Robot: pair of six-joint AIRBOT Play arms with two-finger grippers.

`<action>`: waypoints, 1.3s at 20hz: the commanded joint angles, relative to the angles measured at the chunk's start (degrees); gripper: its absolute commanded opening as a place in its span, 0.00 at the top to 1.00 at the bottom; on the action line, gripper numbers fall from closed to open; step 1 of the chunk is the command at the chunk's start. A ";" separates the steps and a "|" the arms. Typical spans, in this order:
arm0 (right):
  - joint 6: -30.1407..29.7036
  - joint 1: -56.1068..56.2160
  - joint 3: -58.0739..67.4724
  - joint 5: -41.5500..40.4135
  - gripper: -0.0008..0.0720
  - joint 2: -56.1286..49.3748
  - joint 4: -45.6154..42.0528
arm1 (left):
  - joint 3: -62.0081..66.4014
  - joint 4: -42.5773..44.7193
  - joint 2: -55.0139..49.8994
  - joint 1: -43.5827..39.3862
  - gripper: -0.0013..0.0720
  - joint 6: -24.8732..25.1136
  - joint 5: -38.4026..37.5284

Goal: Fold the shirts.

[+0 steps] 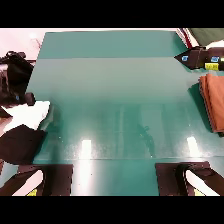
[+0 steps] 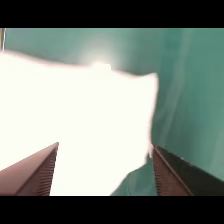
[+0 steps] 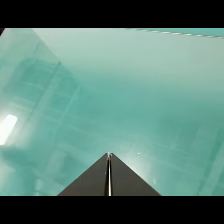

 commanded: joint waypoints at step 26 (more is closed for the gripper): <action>0.13 0.02 34.23 8.04 0.96 -10.56 0.39 | 43.50 -5.25 -11.47 -53.55 0.94 -5.40 -10.80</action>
